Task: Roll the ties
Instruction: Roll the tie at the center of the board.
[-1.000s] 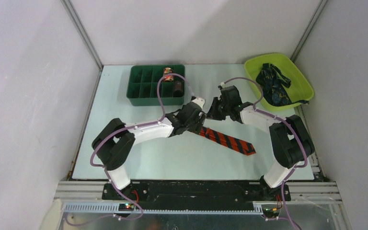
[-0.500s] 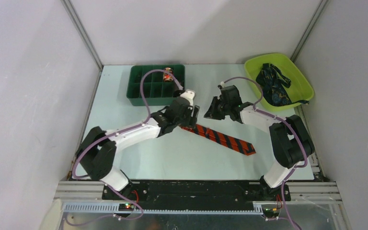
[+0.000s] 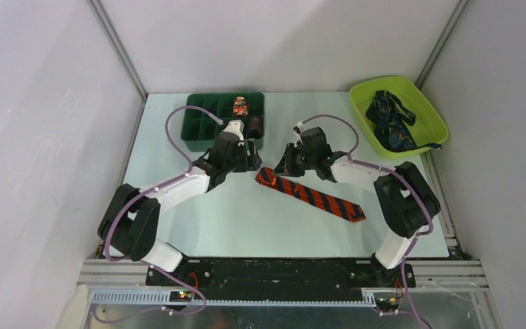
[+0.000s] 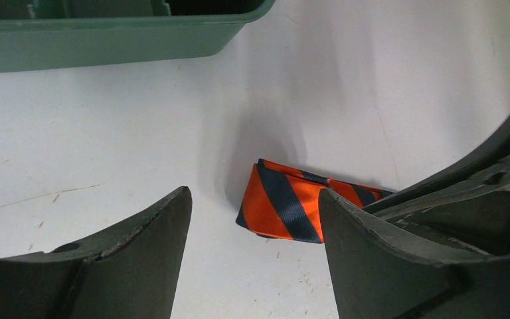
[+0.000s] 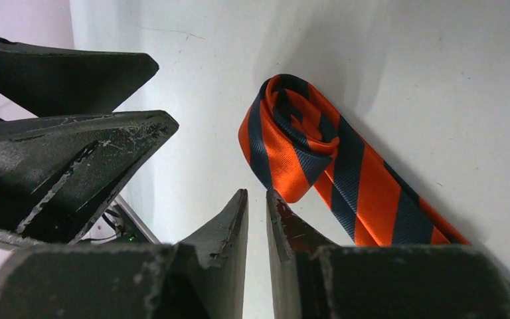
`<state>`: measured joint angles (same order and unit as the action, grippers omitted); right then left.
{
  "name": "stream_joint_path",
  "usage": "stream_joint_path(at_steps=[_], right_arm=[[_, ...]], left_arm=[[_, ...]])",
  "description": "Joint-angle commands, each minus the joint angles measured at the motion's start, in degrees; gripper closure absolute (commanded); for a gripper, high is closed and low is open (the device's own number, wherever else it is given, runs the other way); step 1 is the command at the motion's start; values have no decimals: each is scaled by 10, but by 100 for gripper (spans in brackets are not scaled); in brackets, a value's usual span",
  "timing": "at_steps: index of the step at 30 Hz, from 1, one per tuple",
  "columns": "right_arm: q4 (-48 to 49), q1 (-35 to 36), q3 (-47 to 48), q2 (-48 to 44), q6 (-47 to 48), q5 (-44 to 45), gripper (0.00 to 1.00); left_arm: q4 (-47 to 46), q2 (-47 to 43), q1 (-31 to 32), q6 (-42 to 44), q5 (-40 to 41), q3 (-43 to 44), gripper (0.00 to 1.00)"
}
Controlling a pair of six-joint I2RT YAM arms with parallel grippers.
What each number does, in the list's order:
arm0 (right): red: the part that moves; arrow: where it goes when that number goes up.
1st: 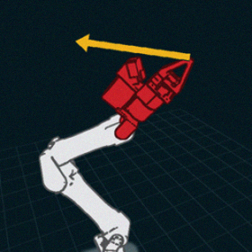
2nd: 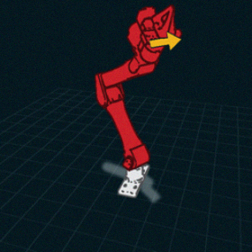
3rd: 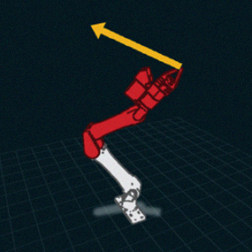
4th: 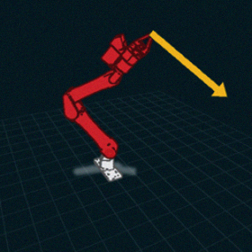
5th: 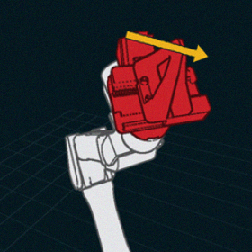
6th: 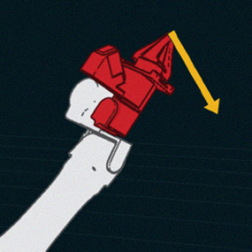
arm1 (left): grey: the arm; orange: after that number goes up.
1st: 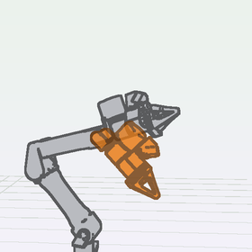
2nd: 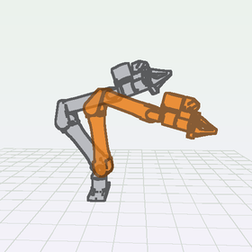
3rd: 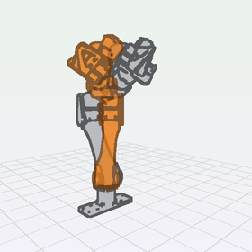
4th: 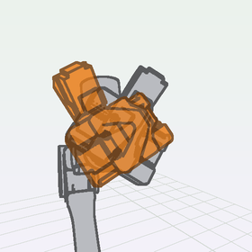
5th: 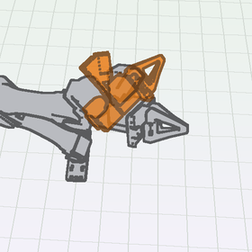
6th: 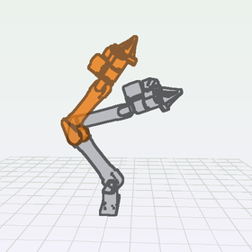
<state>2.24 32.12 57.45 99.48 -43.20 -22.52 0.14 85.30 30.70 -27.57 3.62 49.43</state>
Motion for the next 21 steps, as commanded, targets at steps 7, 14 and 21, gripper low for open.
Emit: stream_joint_path(at_steps=[7, 14, 21], right_arm=[[37, 14, 6, 34, -31, -9, 83], [46, 17, 6, 56, -36, -7, 84], [46, 21, 5, 75, -36, 0, 85]], left_arm=[[-55, 39, -3, -25, -32, -1, 24], [-57, 59, -3, -25, -32, -1, 24], [-68, 73, -4, -28, -32, -11, 25]])
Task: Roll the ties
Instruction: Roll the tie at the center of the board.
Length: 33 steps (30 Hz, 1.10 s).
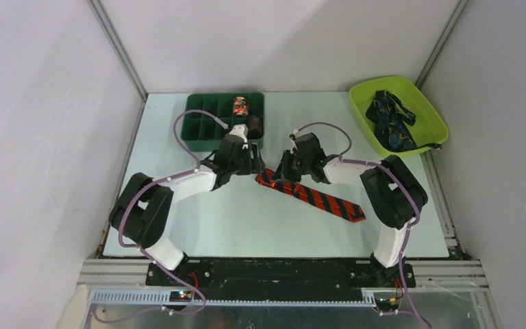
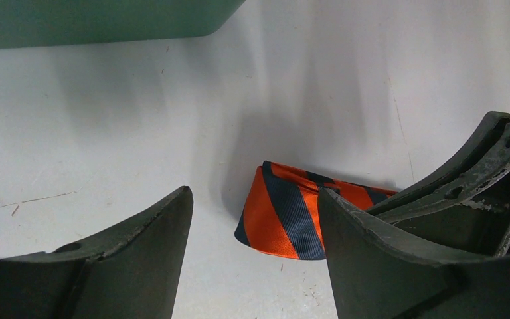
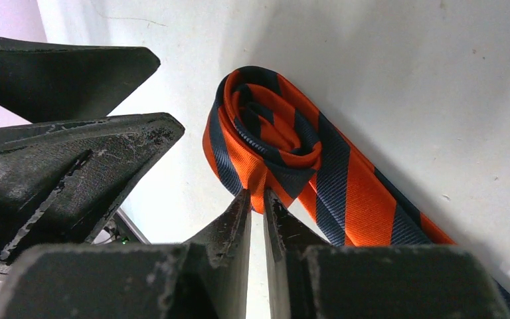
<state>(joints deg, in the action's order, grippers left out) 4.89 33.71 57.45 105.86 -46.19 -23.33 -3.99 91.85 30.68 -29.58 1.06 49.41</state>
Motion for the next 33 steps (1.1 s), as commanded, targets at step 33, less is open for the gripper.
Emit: stream_joint_path(at_steps=[33], right_arm=[[23, 9, 6, 29, 0, 25, 86]], left_arm=[[-118, 26, -5, -27, -105, -85, 31]])
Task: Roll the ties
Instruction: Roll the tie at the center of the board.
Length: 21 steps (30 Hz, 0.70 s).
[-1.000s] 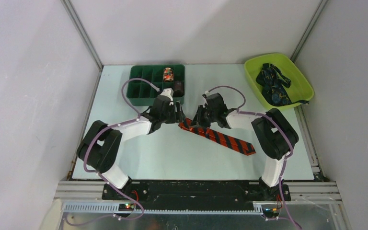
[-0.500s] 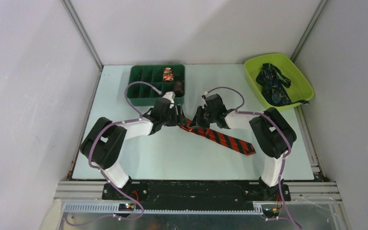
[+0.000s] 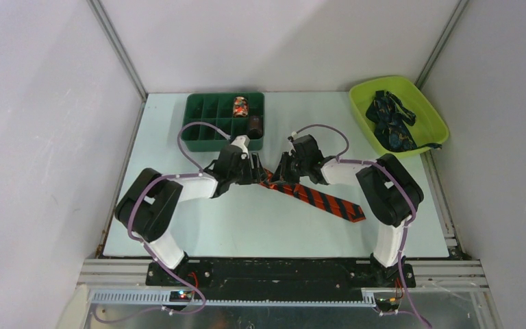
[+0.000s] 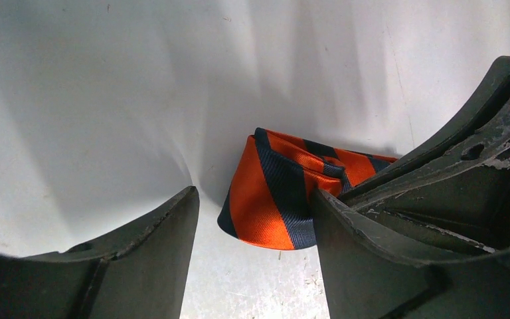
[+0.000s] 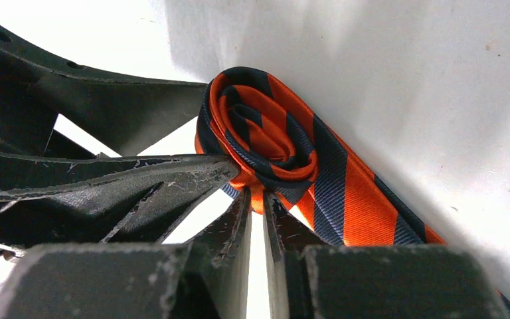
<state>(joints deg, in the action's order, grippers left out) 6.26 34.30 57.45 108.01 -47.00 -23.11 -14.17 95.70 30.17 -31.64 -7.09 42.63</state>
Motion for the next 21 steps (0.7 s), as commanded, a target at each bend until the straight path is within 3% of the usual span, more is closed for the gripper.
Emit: stream_joint_path(at_steps=[1, 6, 21], right_arm=[[9, 3, 6, 7, 8, 22, 86], [5, 1, 6, 1, 11, 24, 86], [-21, -1, 6, -70, 20, 29, 84]], left_arm=[[-21, -11, 0, -8, -28, -18, 31], [-58, -8, 0, -15, -49, -28, 32], [-49, -15, 0, -15, -40, -27, 33]])
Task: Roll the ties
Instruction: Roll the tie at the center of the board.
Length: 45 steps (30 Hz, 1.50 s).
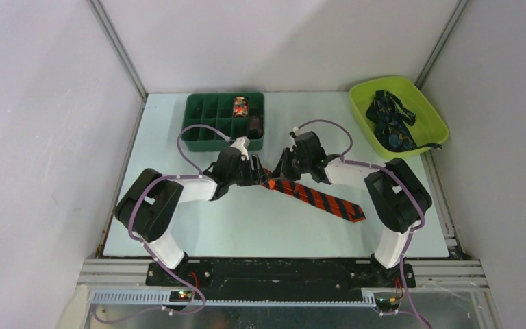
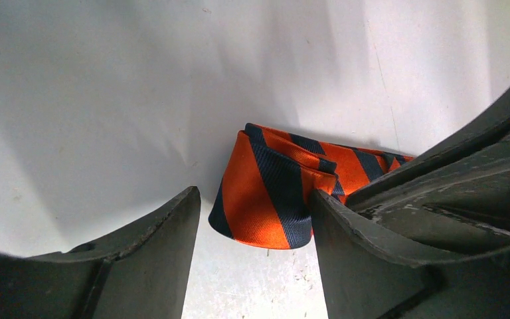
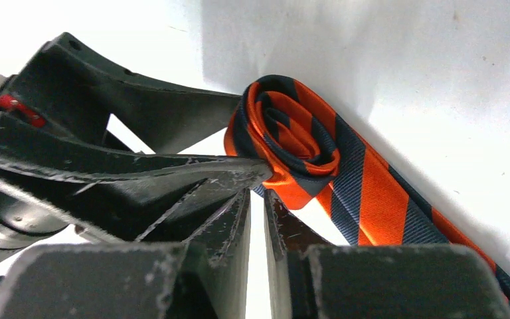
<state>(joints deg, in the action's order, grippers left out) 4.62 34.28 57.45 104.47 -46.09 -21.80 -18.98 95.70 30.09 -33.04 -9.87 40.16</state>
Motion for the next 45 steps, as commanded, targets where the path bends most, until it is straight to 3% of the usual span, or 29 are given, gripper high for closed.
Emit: stream_joint_path(at_steps=[1, 45], right_arm=[[-5, 0, 6, -35, 10, 17, 84], [6, 6, 6, 55, 5, 37, 86]], left_arm=[[-2, -15, 0, -1, -12, -2, 33], [-8, -13, 1, 8, -41, 1, 32]])
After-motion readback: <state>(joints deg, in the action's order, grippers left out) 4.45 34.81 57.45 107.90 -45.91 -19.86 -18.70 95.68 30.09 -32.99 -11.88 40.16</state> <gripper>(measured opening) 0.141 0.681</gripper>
